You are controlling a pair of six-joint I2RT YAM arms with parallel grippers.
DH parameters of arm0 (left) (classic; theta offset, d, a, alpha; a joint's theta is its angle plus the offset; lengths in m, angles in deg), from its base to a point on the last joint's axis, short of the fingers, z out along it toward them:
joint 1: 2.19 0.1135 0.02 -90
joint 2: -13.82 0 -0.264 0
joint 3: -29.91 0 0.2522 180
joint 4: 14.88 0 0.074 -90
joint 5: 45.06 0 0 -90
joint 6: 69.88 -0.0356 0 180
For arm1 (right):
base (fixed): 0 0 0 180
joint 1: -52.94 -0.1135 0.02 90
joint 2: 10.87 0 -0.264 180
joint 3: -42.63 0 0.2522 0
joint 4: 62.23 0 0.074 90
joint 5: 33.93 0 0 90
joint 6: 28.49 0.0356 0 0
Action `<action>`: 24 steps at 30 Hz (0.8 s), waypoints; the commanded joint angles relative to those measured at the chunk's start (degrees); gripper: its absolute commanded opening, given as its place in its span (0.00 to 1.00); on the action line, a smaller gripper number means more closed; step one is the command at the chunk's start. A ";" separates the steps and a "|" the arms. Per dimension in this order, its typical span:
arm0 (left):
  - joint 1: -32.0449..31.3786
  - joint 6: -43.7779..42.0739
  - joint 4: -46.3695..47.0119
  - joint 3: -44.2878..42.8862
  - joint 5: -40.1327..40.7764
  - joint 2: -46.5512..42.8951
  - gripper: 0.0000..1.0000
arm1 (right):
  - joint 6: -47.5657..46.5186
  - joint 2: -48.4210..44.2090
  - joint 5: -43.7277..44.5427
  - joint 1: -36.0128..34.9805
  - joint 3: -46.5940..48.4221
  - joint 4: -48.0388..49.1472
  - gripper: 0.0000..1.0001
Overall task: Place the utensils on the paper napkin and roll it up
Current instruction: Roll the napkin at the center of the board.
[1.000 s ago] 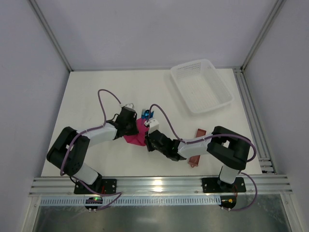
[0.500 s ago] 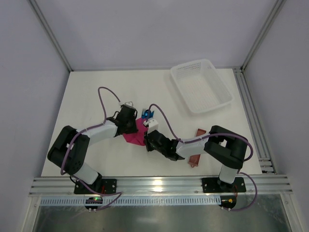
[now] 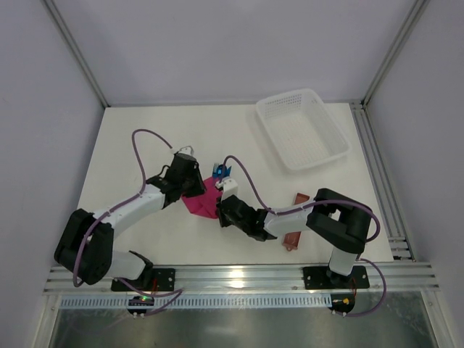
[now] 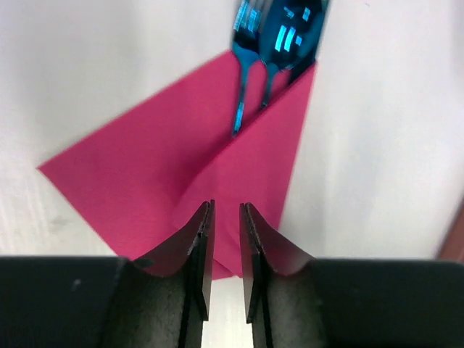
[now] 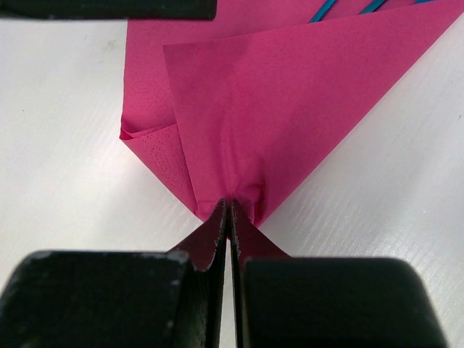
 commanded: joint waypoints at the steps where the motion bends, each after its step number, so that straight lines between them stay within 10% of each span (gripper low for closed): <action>1: 0.14 3.35 4.86 4.44 -10.42 -2.11 0.23 | 0.42 1.06 1.41 -0.26 0.51 -3.66 0.04; 24: 0.14 7.66 9.00 10.51 -8.34 5.97 0.17 | -0.11 -4.30 2.28 0.09 -4.67 -5.24 0.04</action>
